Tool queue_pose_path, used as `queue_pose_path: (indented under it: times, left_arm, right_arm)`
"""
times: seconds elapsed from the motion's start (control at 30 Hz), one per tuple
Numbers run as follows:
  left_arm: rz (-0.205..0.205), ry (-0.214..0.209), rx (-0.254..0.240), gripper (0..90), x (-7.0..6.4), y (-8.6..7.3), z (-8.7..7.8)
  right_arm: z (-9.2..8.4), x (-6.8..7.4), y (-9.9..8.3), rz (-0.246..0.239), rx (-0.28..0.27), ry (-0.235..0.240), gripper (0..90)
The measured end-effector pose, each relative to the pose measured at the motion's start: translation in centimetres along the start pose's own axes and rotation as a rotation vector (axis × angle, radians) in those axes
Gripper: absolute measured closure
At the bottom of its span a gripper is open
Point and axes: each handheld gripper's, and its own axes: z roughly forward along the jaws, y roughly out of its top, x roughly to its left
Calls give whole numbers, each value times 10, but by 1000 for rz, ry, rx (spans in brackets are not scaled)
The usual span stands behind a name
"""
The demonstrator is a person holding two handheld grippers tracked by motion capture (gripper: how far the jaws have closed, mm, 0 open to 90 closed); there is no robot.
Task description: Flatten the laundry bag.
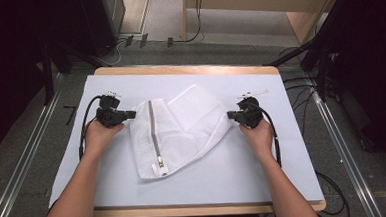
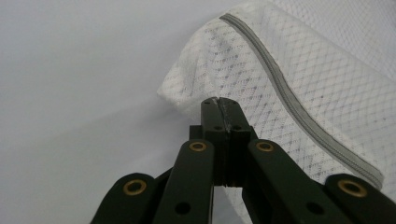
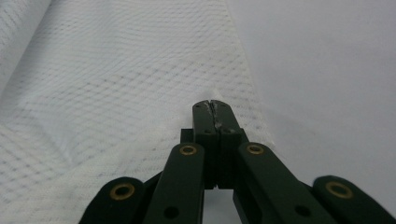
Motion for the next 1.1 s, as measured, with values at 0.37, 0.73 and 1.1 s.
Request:
queue_pose_path:
  times: [0.37, 0.73, 1.1]
  left_arm:
    - [-77, 23, 23, 900, 20, -33, -33]
    - [-102, 25, 2, 900, 28, -39, -38]
    - [-102, 25, 1, 900, 28, -40, -36]
  right_arm:
    - [-28, -1, -30, 0, 35, 21, 900]
    - [-37, -8, -36, 28, 5, 6, 900]
    - [-44, -10, -29, 39, -94, 4, 805]
